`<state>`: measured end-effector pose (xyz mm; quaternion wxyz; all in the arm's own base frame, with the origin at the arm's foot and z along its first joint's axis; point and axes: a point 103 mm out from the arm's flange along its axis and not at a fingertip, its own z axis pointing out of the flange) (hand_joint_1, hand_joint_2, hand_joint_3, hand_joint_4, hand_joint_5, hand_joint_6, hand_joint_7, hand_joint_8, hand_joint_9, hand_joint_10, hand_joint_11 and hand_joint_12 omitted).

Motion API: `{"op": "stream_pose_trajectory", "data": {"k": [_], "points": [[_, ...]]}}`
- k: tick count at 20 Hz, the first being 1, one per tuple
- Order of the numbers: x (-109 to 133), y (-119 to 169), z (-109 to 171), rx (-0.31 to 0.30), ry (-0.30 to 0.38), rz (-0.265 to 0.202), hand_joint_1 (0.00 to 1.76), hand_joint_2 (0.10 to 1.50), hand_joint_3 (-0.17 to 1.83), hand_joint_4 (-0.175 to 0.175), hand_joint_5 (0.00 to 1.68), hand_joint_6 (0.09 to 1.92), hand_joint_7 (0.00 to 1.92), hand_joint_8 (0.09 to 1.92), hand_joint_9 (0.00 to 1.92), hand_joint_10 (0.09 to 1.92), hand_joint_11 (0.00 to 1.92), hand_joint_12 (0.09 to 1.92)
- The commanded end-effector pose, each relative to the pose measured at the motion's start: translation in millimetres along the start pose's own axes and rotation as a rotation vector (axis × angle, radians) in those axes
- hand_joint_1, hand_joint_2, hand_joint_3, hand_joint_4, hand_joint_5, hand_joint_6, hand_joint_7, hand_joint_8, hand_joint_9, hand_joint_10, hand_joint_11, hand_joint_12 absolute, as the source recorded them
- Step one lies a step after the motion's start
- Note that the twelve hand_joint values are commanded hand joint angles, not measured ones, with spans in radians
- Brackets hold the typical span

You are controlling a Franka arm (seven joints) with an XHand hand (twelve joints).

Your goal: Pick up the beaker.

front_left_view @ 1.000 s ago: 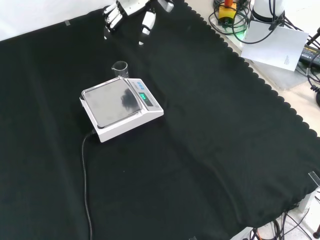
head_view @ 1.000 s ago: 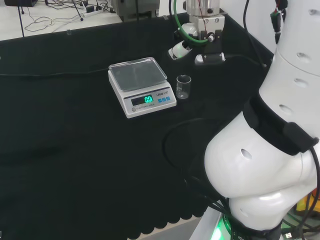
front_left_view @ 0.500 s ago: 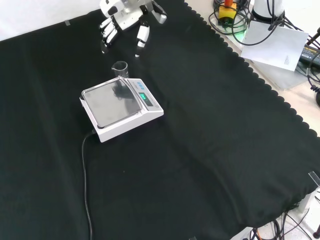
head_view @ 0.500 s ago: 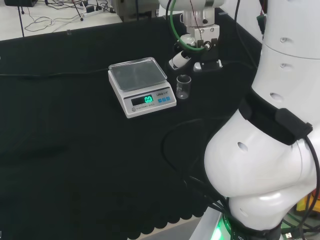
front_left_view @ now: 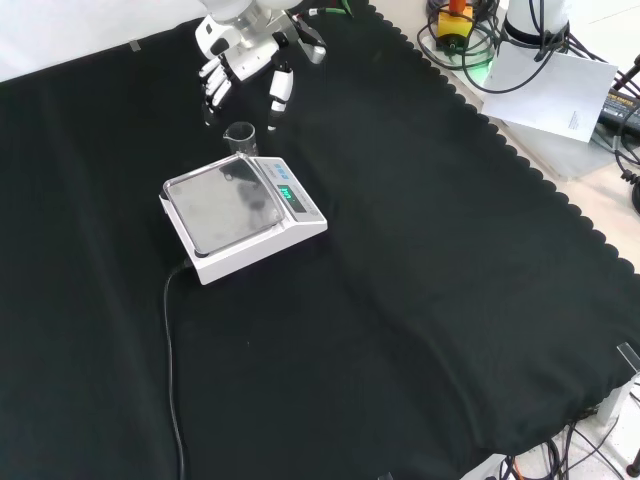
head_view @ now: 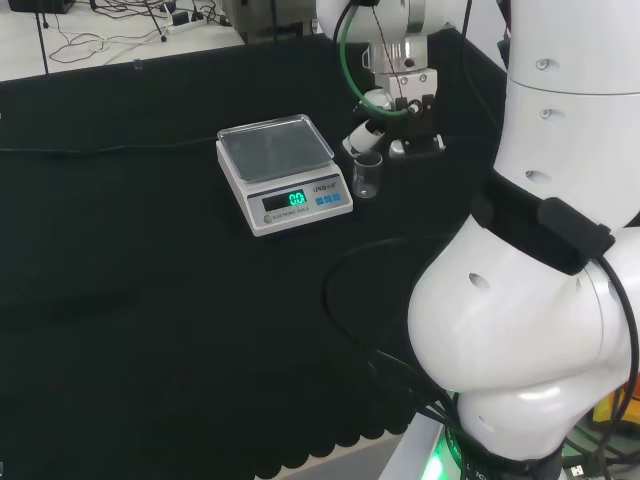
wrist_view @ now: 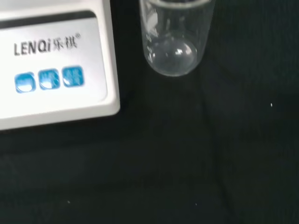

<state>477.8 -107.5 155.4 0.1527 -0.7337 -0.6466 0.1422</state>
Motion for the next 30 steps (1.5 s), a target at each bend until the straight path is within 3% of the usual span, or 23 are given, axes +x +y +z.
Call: {"op": "stream_pose_trajectory", "data": {"k": [1, 6, 11, 18, 25, 27, 30], "points": [[-5, 2, 9, 0.017, 0.003, -0.003, 0.56, 0.92, 0.15, 0.004, 0.38, 0.09, 0.23, 0.66, 0.32, 0.8, 0.0, 1.47], [-6, 6, 16, 0.083, -0.041, 0.001, 0.55, 0.88, 0.14, 0.003, 0.35, 0.09, 0.19, 0.65, 0.28, 0.81, 0.0, 1.46], [-4, 10, 25, 0.115, -0.111, 0.012, 0.57, 0.76, 0.08, 0.011, 0.13, 0.09, 0.01, 0.58, 0.04, 0.86, 0.0, 1.4], [-9, 22, 37, 0.117, -0.098, 0.023, 0.63, 0.75, 0.07, 0.003, 0.16, 0.09, 0.02, 0.58, 0.05, 0.89, 0.0, 1.39], [-16, 37, 40, 0.083, -0.055, 0.019, 0.7, 0.78, 0.11, -0.001, 0.29, 0.09, 0.16, 0.66, 0.31, 0.84, 0.09, 1.47], [-16, 39, 40, 0.045, -0.038, 0.0, 0.77, 0.81, 0.14, -0.013, 0.41, 0.09, 0.3, 0.69, 0.5, 0.8, 0.27, 1.4], [-17, 41, 43, 0.027, -0.021, -0.013, 0.9, 0.82, 0.3, -0.044, 0.71, 0.48, 0.62, 0.7, 0.88, 0.65, 0.68, 1.21]]}}
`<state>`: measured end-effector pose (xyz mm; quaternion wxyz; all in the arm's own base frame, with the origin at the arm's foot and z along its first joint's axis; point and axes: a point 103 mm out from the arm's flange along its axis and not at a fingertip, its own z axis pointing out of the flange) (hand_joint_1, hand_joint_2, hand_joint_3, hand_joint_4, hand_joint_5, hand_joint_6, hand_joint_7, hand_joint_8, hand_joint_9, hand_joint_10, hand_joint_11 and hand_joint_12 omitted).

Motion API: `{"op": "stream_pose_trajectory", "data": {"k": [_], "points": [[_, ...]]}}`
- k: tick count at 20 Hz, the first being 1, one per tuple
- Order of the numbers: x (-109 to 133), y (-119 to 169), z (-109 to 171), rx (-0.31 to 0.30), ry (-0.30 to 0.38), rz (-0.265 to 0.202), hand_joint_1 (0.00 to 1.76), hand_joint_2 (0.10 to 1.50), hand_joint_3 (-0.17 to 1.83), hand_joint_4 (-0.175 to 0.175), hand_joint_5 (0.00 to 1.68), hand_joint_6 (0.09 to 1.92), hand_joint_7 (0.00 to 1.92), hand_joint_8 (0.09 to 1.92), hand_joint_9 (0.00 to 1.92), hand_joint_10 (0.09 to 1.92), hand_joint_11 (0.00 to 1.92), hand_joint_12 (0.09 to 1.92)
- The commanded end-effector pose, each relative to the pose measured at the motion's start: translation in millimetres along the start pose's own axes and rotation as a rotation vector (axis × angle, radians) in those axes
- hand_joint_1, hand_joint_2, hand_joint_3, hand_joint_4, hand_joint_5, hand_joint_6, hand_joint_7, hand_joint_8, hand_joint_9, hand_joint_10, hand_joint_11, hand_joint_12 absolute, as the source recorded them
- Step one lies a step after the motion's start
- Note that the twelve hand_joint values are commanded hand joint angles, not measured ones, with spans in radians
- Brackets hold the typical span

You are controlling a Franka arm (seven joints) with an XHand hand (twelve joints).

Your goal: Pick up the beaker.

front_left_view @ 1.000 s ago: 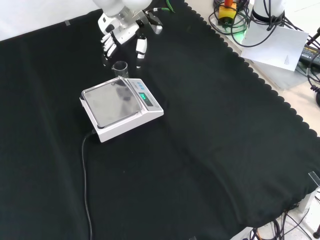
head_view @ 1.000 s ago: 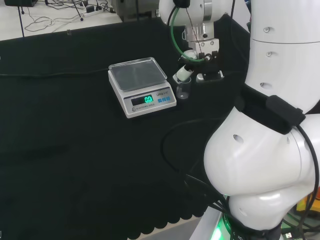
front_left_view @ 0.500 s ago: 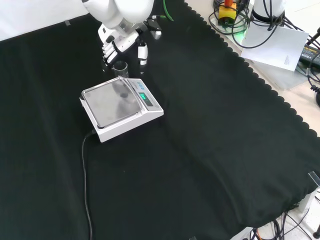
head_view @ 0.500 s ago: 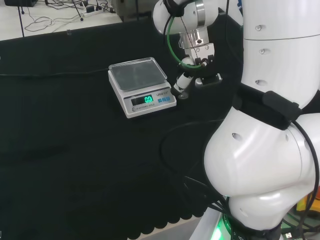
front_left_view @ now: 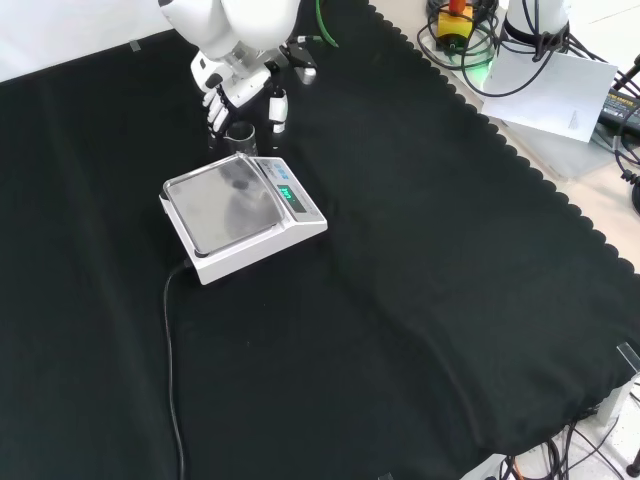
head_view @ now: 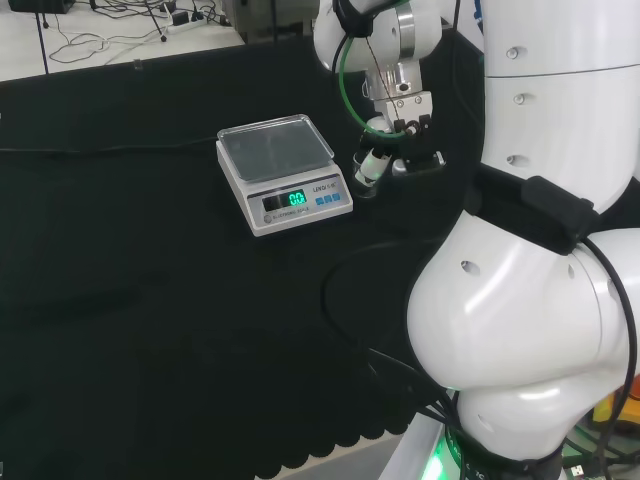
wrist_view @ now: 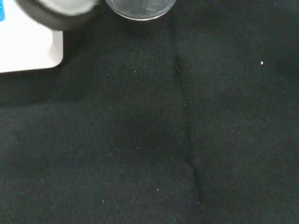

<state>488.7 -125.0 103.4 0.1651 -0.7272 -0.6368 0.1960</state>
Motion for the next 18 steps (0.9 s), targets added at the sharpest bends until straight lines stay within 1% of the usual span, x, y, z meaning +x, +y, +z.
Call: {"op": "stream_pose_trajectory", "data": {"k": [1, 2, 3, 4, 5, 7, 10, 11, 13, 15, 18], "points": [[-1, 9, 1, -0.075, 0.039, -0.035, 0.93, 0.81, 0.37, -0.059, 0.78, 0.58, 0.7, 0.7, 0.98, 0.61, 0.8, 1.15], [-1, 10, 1, -0.093, 0.042, -0.04, 0.96, 0.79, 0.42, -0.075, 0.83, 0.64, 0.77, 0.7, 1.07, 0.56, 0.9, 1.08], [-1, 10, 2, -0.116, 0.057, -0.045, 1.01, 0.86, 0.36, -0.041, 0.91, 0.76, 0.85, 0.7, 1.15, 0.53, 1.01, 1.01], [-1, 10, 1, -0.143, 0.079, -0.051, 1.05, 0.92, 0.28, -0.019, 0.97, 0.83, 0.94, 0.69, 1.22, 0.49, 1.11, 0.94], [-1, 10, 0, -0.163, 0.093, -0.056, 1.08, 0.97, 0.2, -0.016, 1.02, 0.86, 1.02, 0.67, 1.28, 0.45, 1.22, 0.87], [-1, 9, -5, -0.185, 0.092, -0.063, 1.11, 1.01, 0.13, -0.028, 1.07, 0.86, 1.17, 0.59, 1.37, 0.39, 1.34, 0.75], [-3, 3, -24, -0.2, 0.047, -0.066, 1.12, 1.02, 0.1, -0.036, 1.09, 0.85, 1.26, 0.55, 1.43, 0.35, 1.39, 0.7], [-3, 1, -32, -0.204, 0.014, -0.057, 1.13, 1.02, 0.1, -0.037, 1.09, 0.85, 1.27, 0.55, 1.44, 0.35, 1.39, 0.69], [-4, -3, -49, -0.211, -0.026, -0.042, 1.13, 1.02, 0.1, -0.037, 1.09, 0.85, 1.28, 0.54, 1.44, 0.35, 1.4, 0.69], [-5, -7, -64, -0.205, -0.051, -0.028, 1.13, 1.02, 0.1, -0.037, 1.09, 0.85, 1.28, 0.54, 1.45, 0.34, 1.39, 0.68], [-5, -15, -85, -0.189, -0.096, -0.02, 1.13, 1.02, 0.1, -0.036, 1.09, 0.85, 1.29, 0.54, 1.45, 0.34, 1.39, 0.68]]}}
